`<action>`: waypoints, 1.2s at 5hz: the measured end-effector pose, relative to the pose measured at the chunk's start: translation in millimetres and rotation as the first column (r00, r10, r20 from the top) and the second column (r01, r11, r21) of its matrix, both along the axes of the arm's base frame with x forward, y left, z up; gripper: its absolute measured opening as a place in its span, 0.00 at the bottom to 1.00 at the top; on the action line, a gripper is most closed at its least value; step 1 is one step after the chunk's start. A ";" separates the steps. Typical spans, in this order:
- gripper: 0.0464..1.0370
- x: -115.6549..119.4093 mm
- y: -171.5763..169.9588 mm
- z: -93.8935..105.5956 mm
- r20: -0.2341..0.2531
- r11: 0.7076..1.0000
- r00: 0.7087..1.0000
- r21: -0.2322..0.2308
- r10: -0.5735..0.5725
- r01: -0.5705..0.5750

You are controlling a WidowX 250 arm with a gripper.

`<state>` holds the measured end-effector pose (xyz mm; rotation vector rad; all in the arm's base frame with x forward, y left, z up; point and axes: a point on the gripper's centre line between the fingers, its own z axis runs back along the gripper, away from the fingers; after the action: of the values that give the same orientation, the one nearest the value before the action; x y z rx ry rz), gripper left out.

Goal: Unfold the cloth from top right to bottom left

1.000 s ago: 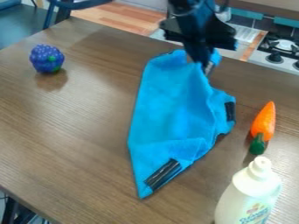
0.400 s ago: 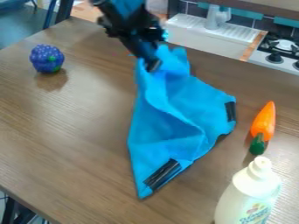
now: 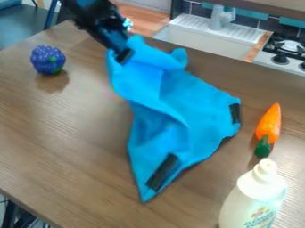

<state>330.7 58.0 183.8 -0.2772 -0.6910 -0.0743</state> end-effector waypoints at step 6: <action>0.00 -43.0 60.0 -14.6 -0.002 0.985 0.986 -0.054 0.166 -0.165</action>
<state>287.8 118.0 169.2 -0.2703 -0.7167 0.1027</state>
